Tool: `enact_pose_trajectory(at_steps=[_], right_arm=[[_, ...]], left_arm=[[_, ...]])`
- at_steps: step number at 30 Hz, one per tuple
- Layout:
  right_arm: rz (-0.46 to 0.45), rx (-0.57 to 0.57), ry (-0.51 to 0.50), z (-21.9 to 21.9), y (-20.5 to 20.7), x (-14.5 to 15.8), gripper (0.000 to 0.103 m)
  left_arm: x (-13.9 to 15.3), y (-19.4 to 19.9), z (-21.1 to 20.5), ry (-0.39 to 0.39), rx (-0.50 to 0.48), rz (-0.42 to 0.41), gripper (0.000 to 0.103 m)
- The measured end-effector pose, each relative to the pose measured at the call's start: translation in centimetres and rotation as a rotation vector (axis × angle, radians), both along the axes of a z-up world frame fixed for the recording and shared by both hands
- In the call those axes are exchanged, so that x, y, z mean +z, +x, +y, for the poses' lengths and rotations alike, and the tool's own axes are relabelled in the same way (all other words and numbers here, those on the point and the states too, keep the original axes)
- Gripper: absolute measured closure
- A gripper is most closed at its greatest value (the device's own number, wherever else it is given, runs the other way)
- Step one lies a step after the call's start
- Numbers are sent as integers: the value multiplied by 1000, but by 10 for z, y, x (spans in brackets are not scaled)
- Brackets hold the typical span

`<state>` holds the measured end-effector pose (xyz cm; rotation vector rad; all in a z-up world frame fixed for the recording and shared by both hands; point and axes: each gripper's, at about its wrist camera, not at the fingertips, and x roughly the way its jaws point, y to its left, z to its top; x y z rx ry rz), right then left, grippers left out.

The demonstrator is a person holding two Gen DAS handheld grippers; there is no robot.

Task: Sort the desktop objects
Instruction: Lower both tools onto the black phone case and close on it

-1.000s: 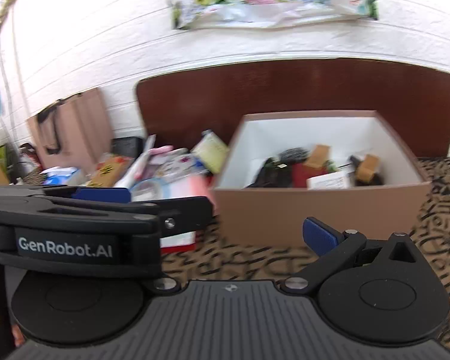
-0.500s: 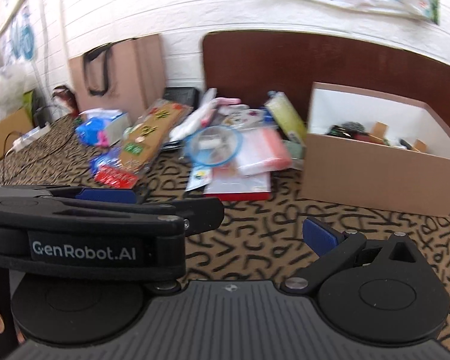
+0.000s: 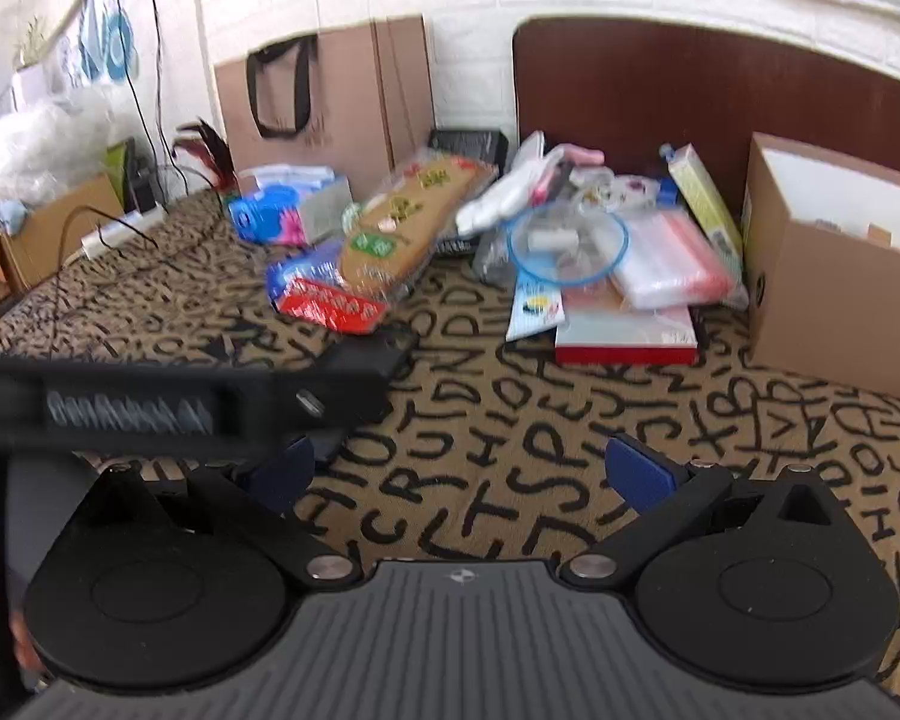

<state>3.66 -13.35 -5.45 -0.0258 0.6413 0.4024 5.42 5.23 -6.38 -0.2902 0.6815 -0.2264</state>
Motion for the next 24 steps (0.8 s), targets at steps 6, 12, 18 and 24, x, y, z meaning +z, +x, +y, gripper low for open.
enact_pose_trajectory(at_steps=[6, 12, 18, 24], right_arm=[[19, 15, 8, 18, 16, -12, 2], [35, 65, 5, 47, 36, -24, 20], [62, 90, -12, 68, 48, -39, 35], [90, 94, 20, 80, 61, -50, 70]], left_arm=[[-14, 19, 27, -11, 26, 43, 8], [-33, 38, 49, -76, 40, 124, 28], [-40, 50, 59, -88, 67, 149, 40], [-51, 60, 62, -100, 88, 178, 60]])
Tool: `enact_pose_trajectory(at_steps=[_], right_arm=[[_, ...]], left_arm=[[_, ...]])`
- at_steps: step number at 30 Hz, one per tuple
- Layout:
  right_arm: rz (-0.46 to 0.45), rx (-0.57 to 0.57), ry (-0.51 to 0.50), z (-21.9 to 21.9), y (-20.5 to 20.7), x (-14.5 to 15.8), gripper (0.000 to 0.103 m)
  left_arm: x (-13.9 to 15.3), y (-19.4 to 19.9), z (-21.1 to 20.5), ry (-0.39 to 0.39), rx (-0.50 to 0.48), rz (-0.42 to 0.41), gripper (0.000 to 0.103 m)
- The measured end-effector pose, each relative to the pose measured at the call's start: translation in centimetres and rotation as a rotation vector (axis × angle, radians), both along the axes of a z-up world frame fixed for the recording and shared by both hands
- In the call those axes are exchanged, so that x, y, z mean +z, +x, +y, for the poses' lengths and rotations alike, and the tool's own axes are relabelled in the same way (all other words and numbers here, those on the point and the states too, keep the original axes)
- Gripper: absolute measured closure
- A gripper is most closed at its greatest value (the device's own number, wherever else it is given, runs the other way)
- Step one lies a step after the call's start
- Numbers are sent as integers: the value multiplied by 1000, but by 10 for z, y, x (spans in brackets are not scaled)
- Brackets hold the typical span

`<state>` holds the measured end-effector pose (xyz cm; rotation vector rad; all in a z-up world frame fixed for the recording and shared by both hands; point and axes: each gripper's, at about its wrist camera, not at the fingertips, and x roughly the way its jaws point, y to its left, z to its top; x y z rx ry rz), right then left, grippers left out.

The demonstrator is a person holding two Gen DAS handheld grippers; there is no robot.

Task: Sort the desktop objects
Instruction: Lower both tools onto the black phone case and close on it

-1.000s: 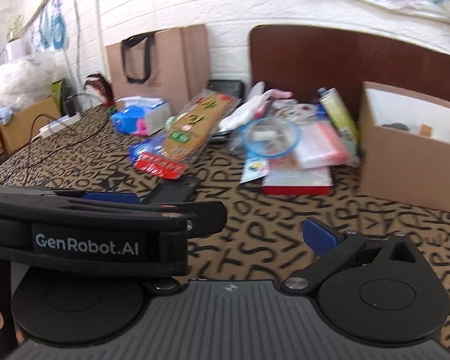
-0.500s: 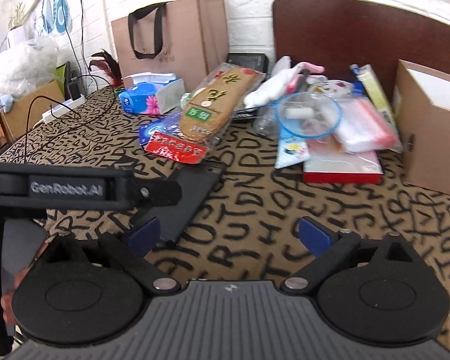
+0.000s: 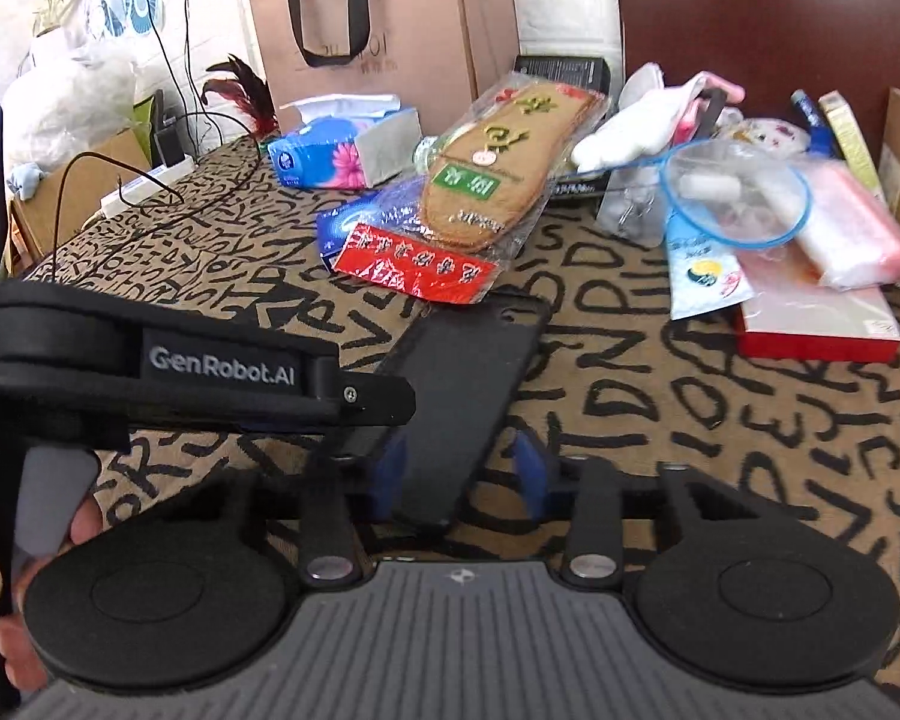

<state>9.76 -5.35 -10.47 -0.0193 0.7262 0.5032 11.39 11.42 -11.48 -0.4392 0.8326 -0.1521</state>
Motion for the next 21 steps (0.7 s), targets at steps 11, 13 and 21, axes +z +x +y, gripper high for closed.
enact_pose_trajectory(at_steps=[11, 13, 21], right_arm=[[1, -57, -10, 0, 16, -5, 83], [4, -62, -15, -2, 16, -4, 85], [46, -74, -55, -29, -5, 2, 89]], left_arm=[[-3, 10, -10, 80, 1, -18, 79], [-3, 9, -12, 97, -8, -16, 85], [1, -10, -44, 115, -123, 1, 90]])
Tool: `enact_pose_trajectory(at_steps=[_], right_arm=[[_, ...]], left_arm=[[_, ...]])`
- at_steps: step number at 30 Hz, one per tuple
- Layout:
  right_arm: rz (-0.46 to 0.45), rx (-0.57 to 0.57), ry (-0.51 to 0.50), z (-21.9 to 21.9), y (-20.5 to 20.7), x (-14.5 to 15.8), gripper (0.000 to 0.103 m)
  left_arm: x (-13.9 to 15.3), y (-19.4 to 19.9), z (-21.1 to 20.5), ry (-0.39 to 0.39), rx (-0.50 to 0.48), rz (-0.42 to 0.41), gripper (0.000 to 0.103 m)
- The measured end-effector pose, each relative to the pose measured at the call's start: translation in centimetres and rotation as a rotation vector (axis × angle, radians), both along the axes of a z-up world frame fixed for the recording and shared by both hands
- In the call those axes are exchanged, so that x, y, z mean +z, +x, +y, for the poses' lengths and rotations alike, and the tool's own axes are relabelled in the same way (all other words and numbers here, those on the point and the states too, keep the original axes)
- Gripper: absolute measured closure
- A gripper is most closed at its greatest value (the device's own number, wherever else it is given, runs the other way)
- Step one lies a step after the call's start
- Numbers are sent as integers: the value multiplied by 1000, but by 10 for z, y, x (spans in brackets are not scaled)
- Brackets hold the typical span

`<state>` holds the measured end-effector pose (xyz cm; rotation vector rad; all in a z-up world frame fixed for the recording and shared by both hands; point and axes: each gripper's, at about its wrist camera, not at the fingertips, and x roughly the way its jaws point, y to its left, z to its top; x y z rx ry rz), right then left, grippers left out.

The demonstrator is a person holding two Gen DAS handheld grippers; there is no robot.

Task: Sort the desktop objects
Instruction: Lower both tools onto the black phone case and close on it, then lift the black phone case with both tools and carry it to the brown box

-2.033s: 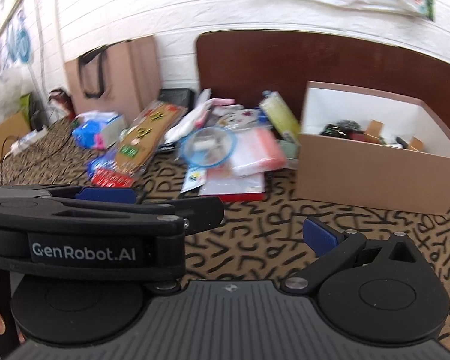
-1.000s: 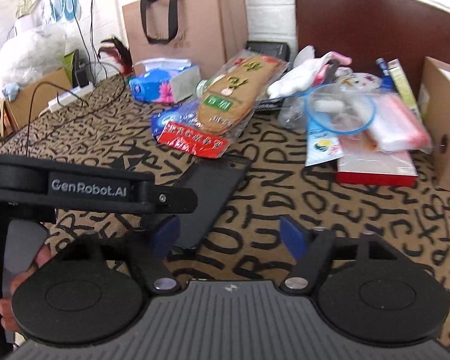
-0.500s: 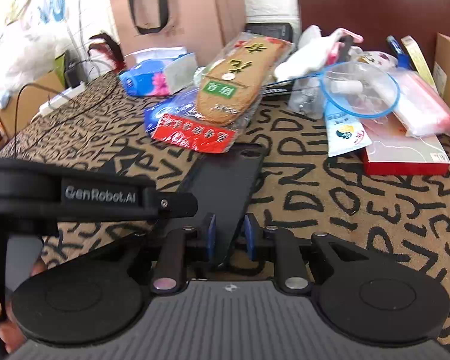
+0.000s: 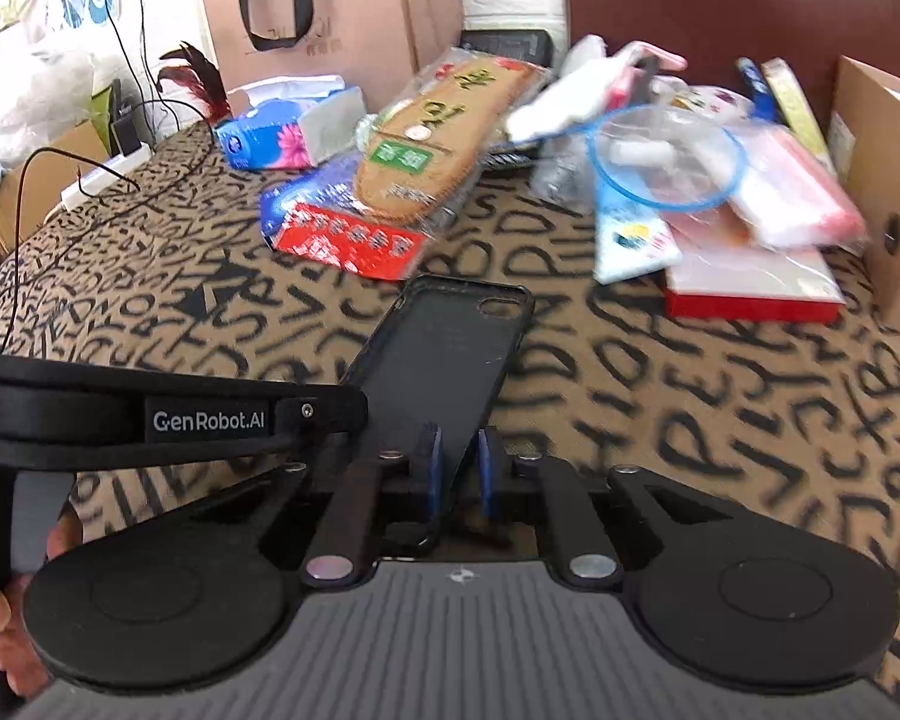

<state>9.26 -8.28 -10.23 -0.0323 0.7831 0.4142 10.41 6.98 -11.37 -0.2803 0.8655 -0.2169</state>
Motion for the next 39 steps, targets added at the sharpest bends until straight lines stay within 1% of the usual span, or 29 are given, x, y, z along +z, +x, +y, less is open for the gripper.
enact_pose_trajectory(at_steps=[2, 3, 5, 6, 7, 9, 11, 12, 13, 15, 18, 19, 22, 23, 25, 27, 30, 34, 36, 39], right_arm=[[16, -12, 1, -12, -8, 2, 89], [25, -19, 6, -17, -9, 2, 90], [34, -34, 25, -23, -9, 3, 89], [43, -40, 38, -25, -7, 3, 89], [49, -47, 47, -26, -5, 3, 89], [45, -54, 44, -25, -2, 3, 88], [40, -53, 30, -22, 2, 3, 87], [40, -51, 31, -21, 4, 2, 86], [38, -50, 32, -21, 5, 1, 86], [37, -55, 35, -20, 7, 0, 85], [40, -58, 48, -23, 8, -1, 85], [42, -59, 53, -24, 8, -1, 85], [42, -56, 57, -24, 9, -2, 85], [41, -55, 58, -24, 9, -2, 86], [40, -52, 62, -26, 9, -2, 87], [41, -55, 61, -28, 7, -1, 89], [31, -57, 47, -33, 2, 0, 92], [38, -78, 60, -49, -5, 2, 94], [33, -90, 68, -58, -9, 6, 94], [1, -117, 74, -74, -17, 15, 95]], left_arm=[[0, -1, -8, 2, -5, -5, 87], [-1, 0, -10, -4, -3, -3, 72], [-1, 5, -13, -2, 0, -3, 72], [0, 8, -15, 11, -8, -3, 68], [2, 11, -17, 19, -17, -3, 58], [4, 15, -20, 33, -38, -7, 46], [4, 18, -25, 51, -55, -7, 49], [3, 19, -27, 58, -58, -5, 59], [3, 19, -29, 69, -52, -3, 66], [3, 19, -30, 93, -46, -2, 72], [3, 20, -28, 80, -38, 2, 70], [2, 20, -27, 74, -34, 2, 66], [2, 20, -30, 86, -29, -2, 66], [3, 19, -32, 96, -27, -2, 68], [4, 17, -36, 113, -19, -2, 84], [5, 14, -38, 115, -15, 1, 89], [7, 8, -44, 107, -15, 3, 92], [11, 0, -55, 91, -27, -5, 95], [16, -5, -63, 82, -40, -20, 95], [29, -9, -78, 73, -66, -52, 96]])
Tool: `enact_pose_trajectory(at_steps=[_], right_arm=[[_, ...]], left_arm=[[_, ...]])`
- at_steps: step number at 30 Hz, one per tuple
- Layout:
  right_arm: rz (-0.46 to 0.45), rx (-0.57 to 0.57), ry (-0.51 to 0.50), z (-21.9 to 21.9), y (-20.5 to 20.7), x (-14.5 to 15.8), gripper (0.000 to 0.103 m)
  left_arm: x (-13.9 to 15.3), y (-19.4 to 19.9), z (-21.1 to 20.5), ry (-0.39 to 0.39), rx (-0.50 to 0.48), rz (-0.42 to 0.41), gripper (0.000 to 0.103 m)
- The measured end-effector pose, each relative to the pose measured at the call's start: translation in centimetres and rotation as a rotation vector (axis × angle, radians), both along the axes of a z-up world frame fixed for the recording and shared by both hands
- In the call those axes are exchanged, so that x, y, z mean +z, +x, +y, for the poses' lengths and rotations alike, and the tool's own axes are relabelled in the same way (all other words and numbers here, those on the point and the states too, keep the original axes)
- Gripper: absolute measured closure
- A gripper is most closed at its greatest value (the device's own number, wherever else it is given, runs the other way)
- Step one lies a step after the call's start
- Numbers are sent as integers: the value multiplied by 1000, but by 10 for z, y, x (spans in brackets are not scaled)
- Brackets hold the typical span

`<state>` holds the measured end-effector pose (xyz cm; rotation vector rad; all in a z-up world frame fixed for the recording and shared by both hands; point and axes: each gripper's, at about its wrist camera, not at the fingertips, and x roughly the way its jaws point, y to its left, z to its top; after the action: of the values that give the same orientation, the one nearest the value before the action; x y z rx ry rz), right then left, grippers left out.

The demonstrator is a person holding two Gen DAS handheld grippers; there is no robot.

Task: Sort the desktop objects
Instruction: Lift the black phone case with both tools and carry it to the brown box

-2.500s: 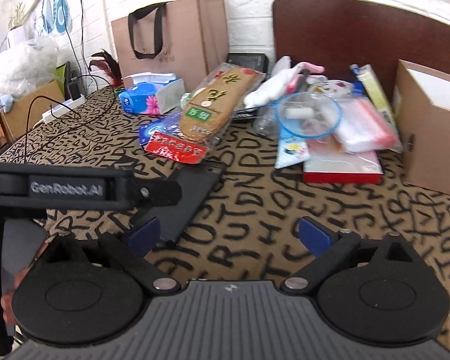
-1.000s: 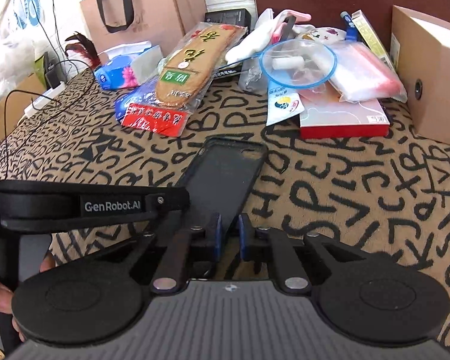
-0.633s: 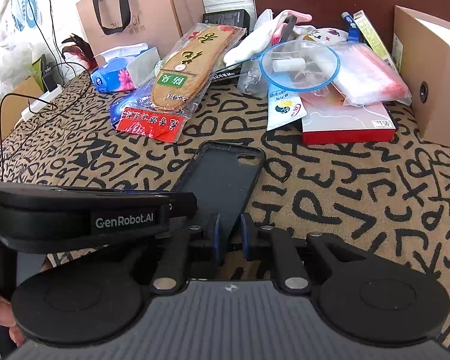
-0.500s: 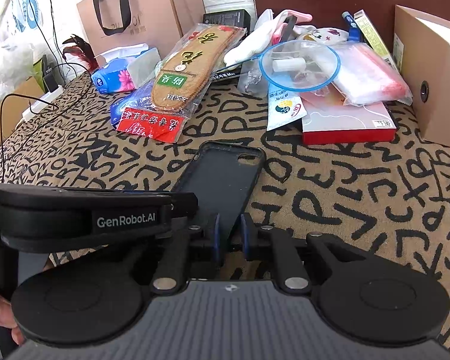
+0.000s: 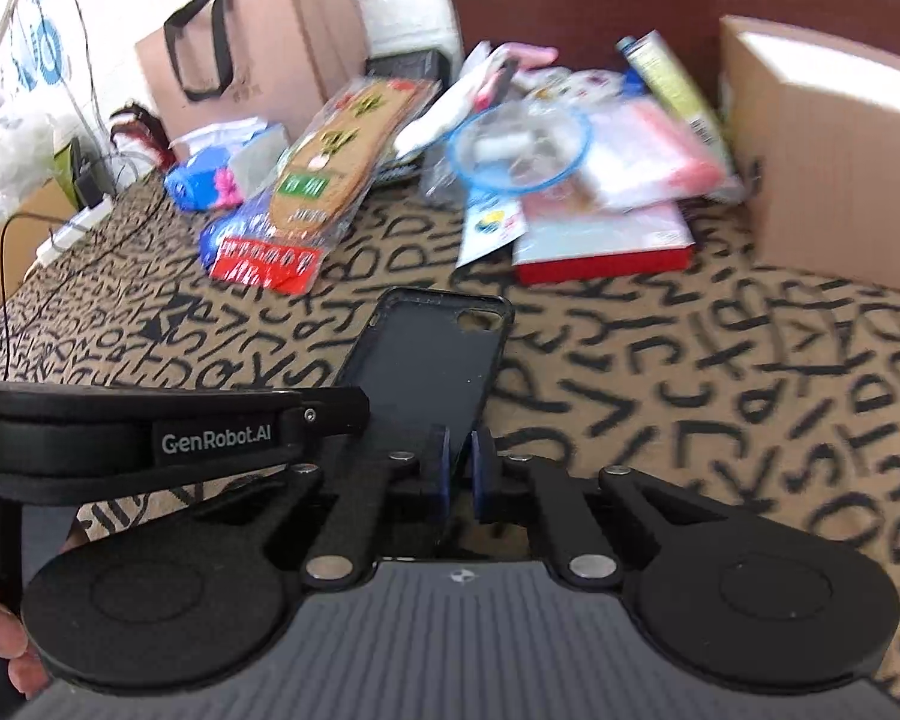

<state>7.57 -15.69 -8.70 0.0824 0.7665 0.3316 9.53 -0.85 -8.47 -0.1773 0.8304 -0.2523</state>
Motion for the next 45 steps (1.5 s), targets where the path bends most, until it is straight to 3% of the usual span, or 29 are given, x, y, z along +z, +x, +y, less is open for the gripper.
enact_pose_trajectory(at_steps=[11, 23, 34, 45], right_arm=[[-201, -149, 3, -74, -11, 60, 95], [-335, -261, 5, -156, 30, 109, 95], [-269, -307, 38, -206, 115, 122, 95], [-88, -310, 16, -217, 204, 85, 95]], left_arm=[[68, 19, -83, -58, -138, -158, 96], [123, 69, -176, -68, -223, -263, 96], [125, 155, -224, -71, -237, -215, 95], [79, 236, -236, -65, -207, -71, 94]])
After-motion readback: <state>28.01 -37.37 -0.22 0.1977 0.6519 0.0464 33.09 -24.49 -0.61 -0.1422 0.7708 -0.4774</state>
